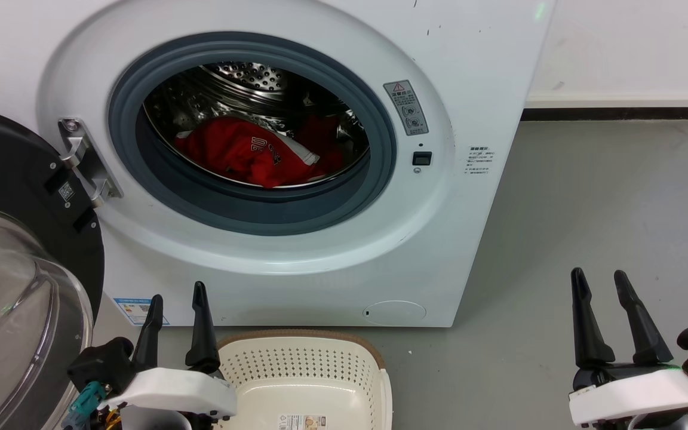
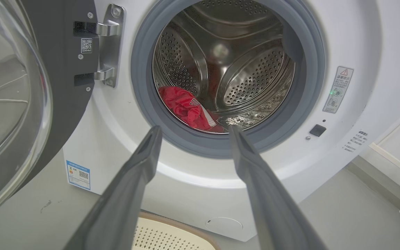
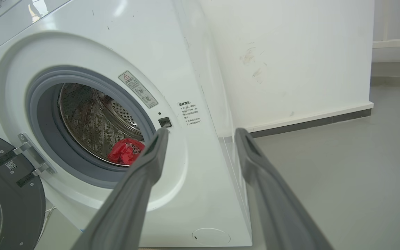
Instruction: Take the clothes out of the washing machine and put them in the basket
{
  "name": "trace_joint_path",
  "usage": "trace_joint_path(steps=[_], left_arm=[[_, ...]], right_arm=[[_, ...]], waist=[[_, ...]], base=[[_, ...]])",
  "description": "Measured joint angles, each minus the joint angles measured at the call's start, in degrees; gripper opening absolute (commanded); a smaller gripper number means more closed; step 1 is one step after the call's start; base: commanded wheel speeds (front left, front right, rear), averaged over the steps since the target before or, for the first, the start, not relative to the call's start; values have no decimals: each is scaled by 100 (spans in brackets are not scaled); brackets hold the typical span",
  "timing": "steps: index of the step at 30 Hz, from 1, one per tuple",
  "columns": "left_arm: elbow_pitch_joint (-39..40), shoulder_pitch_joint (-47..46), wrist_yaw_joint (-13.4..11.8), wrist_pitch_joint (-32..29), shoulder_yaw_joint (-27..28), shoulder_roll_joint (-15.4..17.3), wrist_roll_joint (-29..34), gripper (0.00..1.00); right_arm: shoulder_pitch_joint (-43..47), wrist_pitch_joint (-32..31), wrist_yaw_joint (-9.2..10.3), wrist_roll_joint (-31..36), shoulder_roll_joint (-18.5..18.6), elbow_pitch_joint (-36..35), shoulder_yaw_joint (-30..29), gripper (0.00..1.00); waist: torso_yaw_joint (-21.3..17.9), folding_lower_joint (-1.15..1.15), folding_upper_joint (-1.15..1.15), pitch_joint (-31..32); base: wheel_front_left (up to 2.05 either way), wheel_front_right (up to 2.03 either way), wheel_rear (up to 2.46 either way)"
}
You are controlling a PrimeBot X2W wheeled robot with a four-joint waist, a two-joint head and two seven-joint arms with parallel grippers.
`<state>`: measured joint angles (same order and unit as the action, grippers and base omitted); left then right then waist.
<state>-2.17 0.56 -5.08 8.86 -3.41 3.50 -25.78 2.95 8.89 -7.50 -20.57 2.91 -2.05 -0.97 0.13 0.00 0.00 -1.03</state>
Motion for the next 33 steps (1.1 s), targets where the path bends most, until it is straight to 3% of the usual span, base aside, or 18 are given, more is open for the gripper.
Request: trace_joint_path(steps=[33], left_arm=[[55,246,-175,422,-96,-19,1577,100]], right_arm=[[300,423,0,1779,1,-257,142,100]], waist=[[-12,0,0,15]], base=[[0,0,0]])
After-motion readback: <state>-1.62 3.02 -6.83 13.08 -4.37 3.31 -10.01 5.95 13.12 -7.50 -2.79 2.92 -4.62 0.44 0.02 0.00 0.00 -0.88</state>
